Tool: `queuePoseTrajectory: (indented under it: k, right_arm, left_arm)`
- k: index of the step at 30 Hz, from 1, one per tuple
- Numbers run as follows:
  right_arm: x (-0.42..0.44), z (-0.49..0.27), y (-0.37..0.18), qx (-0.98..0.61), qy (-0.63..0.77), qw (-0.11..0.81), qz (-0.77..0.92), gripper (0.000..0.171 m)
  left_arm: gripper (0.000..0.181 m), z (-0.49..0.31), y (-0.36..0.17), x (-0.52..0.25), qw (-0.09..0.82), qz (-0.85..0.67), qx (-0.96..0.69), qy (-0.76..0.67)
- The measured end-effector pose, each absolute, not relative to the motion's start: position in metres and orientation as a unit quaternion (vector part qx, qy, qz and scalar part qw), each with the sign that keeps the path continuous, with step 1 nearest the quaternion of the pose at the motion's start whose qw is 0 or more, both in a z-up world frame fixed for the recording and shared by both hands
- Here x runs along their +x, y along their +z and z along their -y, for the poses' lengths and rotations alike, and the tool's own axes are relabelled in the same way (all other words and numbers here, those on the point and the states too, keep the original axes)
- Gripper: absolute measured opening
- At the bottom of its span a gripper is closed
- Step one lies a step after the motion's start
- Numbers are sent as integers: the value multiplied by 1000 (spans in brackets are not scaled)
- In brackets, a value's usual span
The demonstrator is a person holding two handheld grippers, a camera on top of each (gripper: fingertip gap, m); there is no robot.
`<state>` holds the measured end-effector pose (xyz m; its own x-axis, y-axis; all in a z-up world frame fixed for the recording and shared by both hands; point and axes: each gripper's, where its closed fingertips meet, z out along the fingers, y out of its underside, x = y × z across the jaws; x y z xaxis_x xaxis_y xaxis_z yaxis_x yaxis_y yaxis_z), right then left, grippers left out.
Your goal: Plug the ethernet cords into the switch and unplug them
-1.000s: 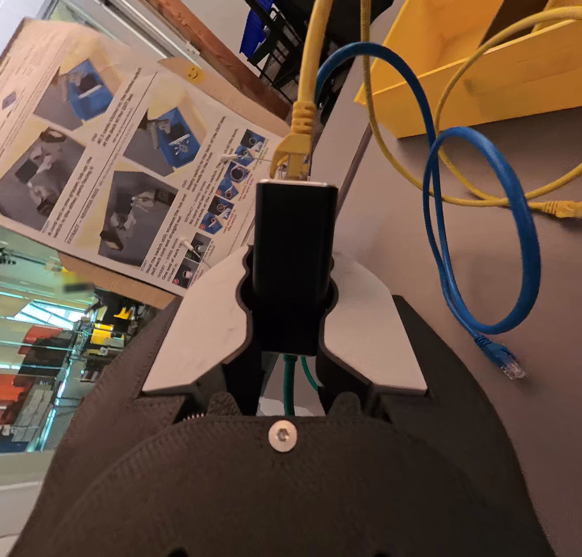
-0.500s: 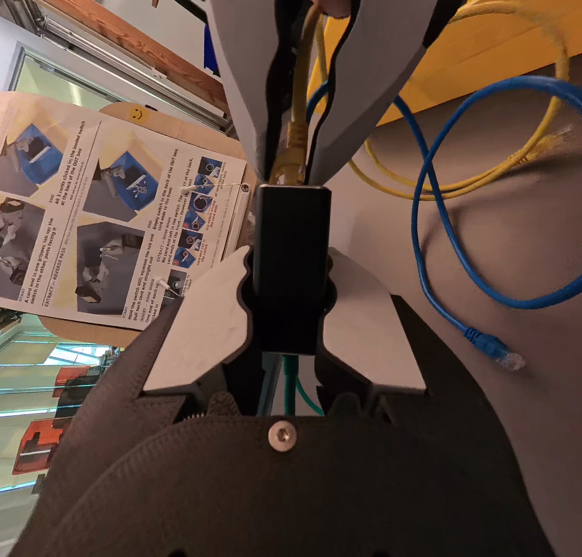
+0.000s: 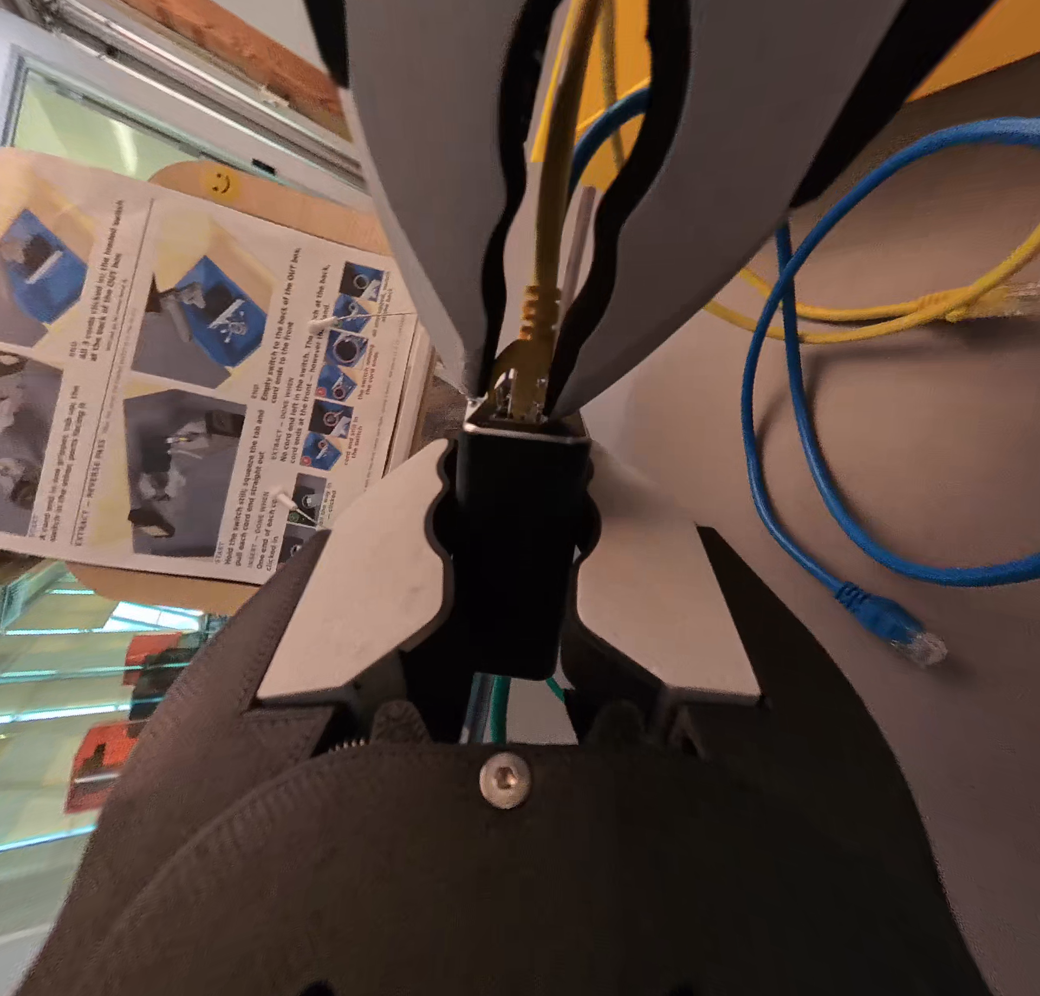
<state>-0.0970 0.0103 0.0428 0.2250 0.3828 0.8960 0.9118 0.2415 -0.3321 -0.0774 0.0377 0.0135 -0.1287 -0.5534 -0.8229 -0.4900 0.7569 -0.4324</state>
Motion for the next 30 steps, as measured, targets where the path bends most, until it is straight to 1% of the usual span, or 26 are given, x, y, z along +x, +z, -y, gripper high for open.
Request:
queuePoseTrajectory:
  k: [6,12,19,22,28,30]
  right_arm:
    - [-94,-1,45,-515,-256,558,599,15]
    - [-94,2,44,-546,-223,550,591,14]
    - [-83,-2,21,-604,-182,501,593,14]
    - [-81,-1,12,-612,-171,482,603,14]
    - [-77,4,4,-628,-152,465,605,15]
    - [-76,7,-3,-638,-147,447,609,14]
  left_arm:
    - [38,-31,18,-75,570,-755,-324,-6]
    - [39,-30,20,-72,578,-755,-309,7]
    - [39,-34,-6,-64,528,-778,-341,-12]
    - [40,-32,-18,-64,489,-797,-354,-32]
    - [41,-24,-30,-61,459,-799,-380,-77]
    - [41,-24,-38,-61,448,-805,-385,-65]
